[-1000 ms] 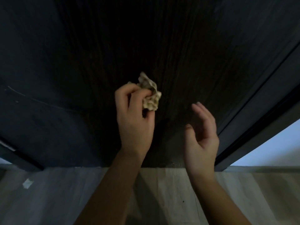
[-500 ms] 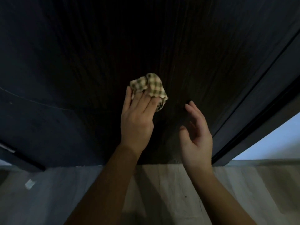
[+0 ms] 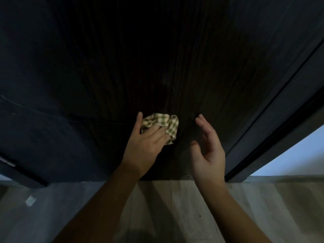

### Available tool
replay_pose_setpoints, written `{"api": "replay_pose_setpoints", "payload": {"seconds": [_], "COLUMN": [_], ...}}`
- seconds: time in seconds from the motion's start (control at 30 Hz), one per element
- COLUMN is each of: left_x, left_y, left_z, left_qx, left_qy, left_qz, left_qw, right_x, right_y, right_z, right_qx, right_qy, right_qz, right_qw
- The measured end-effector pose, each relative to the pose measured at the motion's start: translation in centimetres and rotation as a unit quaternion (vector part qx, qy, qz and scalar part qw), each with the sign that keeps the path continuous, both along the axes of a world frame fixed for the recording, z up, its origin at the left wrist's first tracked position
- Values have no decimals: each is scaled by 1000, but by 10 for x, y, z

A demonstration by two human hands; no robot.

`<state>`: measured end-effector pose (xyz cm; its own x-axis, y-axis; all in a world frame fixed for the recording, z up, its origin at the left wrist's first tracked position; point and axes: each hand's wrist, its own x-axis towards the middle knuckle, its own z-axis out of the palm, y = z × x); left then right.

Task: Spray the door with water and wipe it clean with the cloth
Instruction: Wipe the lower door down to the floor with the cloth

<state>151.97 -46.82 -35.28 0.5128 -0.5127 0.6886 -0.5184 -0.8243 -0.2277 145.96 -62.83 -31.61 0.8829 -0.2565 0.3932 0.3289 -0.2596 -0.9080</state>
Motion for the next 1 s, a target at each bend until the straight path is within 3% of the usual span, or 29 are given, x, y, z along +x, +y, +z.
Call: {"api": "replay_pose_setpoints", "payload": {"seconds": [0.07,0.17,0.3,0.47,0.63,1.0], "left_x": [5,9,0,-14,-62,-220], "left_y": [11,38,52,60,54,55], "left_z": [4,13,10,37,90,211], "left_qx": [-1,-88,-133,-126,-190,-225], "left_qy": [-30,-83,-73,-59,-1,20], "left_qz": [0,64,144,72,66,63], "left_qw": [1000,991,978,988,980,972], "right_x": [-1,-4,-6,-12,-43,-155], "right_y": [-1,1,9,18,14,4], "right_z": [1,-2,-6,6,55,184], "right_qx": [-26,-62,-78,-118,-155,-259], "right_qy": [-15,4,38,75,125,56], "right_qz": [-5,37,74,99,134,149], "right_qw": [1000,997,993,985,971,953]}}
